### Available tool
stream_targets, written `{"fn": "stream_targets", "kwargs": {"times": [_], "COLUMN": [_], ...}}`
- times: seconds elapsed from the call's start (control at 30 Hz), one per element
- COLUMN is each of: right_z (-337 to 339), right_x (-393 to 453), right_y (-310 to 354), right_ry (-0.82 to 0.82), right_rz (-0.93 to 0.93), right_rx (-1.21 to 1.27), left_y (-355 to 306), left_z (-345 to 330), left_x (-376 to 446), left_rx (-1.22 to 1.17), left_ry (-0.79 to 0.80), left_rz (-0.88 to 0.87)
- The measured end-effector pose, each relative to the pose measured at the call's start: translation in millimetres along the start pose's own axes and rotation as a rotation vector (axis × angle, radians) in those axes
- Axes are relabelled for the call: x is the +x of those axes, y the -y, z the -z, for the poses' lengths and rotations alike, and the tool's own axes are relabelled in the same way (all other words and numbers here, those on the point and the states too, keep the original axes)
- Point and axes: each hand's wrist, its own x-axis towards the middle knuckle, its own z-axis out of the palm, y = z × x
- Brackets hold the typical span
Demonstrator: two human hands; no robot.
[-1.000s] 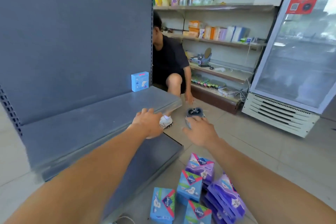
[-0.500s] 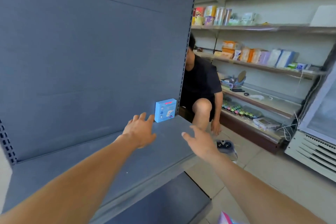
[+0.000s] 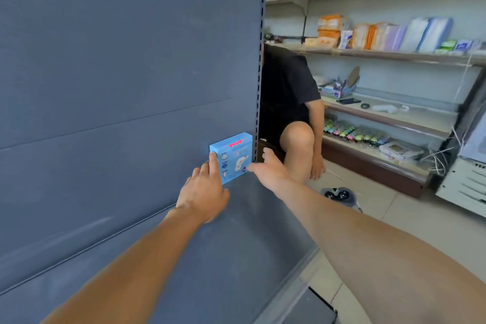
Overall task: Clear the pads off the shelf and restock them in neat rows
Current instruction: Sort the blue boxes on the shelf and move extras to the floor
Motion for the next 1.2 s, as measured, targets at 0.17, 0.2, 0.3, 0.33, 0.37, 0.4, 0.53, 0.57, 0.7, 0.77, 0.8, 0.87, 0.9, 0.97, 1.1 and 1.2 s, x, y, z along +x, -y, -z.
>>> {"fn": "stream_targets", "kwargs": {"times": [0.17,0.2,0.3,0.33,0.37,0.4,0.53,0.57,0.7,0.77,0.8,0.87,0.9,0.97,1.1,1.2], "right_z": [-18.7,-18.4,-11.2,-9.3,-8.5,-8.0,-8.4,-6.7,7.8,23.5,30.9,55.4,69.1,93.6,140.7,174.8], "right_x": [17.5,14.8,9.1,5.4,2.8,-2.0,-30.9,-40.4,-90.9,-124.4,-137.4,-168.4,-184.1,-209.7,-268.9,-310.4], "right_y": [3.7,3.9,1.9,3.0,2.4,1.8,0.6,1.6,6.8,7.0,5.3,8.8,11.7,16.4,14.8,8.7], "right_ry": [0.014,0.006,-0.012,-0.015,-0.020,-0.025,-0.045,-0.060,-0.088,-0.072,-0.067,-0.067,-0.078,-0.129,-0.212,-0.274], "right_rz": [0.059,0.055,0.052,0.067,0.082,0.102,0.161,0.180,0.250,0.256,0.257,0.273,0.282,0.319,0.296,0.259], "right_rx": [0.034,0.039,0.038,0.015,-0.015,-0.038,-0.069,-0.055,0.010,0.032,0.024,0.006,0.005,0.007,0.016,-0.008], "left_y": [-5.9,-6.4,-9.1,-8.9,-8.4,-7.8,-10.6,-13.4,-26.7,-36.4,-41.0,-57.3,-67.2,-87.4,-131.5,-163.0], "left_z": [-13.1,-14.4,-12.9,-10.7,-7.6,-3.8,18.3,25.8,52.6,64.8,69.7,86.7,96.1,113.4,145.3,157.4], "left_x": [7.6,7.5,5.6,5.2,4.8,3.2,-11.6,-17.8,-51.1,-72.2,-81.1,-100.0,-108.6,-123.2,-158.1,-182.4], "left_rx": [-0.102,-0.137,-0.239,-0.266,-0.291,-0.312,-0.348,-0.356,-0.408,-0.435,-0.449,-0.456,-0.453,-0.455,-0.508,-0.565], "left_ry": [-0.033,-0.032,-0.019,-0.021,-0.028,-0.038,-0.073,-0.081,-0.102,-0.095,-0.090,-0.065,-0.052,-0.045,-0.008,0.001], "left_rz": [0.005,0.003,0.002,0.013,0.027,0.045,0.074,0.070,0.044,0.019,0.010,-0.011,-0.027,-0.070,-0.139,-0.196]}}
